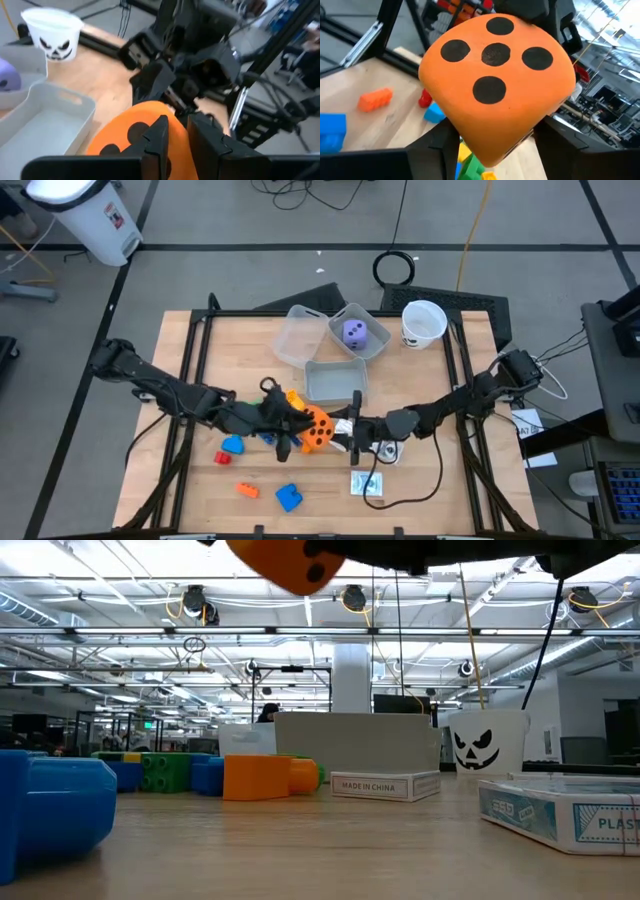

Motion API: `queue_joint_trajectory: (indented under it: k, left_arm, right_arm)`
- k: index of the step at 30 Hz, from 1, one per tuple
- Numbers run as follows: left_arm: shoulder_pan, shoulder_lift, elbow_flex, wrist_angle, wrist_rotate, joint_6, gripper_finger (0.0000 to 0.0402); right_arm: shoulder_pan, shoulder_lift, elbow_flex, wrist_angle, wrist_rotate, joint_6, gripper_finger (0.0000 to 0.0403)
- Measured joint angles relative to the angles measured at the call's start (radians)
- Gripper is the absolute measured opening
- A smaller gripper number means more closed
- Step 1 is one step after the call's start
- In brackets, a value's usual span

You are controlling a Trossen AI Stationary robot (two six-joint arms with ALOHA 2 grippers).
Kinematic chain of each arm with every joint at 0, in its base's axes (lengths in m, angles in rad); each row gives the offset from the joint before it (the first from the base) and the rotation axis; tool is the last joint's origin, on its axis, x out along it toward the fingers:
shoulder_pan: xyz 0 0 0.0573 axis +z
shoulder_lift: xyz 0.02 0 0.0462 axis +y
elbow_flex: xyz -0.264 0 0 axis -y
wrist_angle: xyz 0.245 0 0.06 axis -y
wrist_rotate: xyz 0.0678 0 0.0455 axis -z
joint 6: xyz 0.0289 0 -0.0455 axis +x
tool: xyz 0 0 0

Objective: Pick & Place Toys
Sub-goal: Put the orange die into the top gray bin

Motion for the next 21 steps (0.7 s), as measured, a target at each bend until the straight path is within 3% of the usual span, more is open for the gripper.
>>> queue_joint_trajectory:
  k: [9,13,21]
  left_arm:
    - [-0.001,-0.110,0.002,0.013,-0.010,0.059,0.0071]
    - [-0.005,-0.135,0.001,0.005,-0.011,0.092,0.0071]
    - [-0.003,-0.146,0.001,-0.104,-0.147,0.044,0.0071]
  right_arm:
    - [0.002,0.000,-0.001,-0.010,-0.002,-0.014,0.0169]
    - [0.003,-0.014,-0.003,-0.016,0.087,-0.073,0.0152]
    - [-0.026,-0.165,-0.005,-0.151,0.151,-0.082,0.0148]
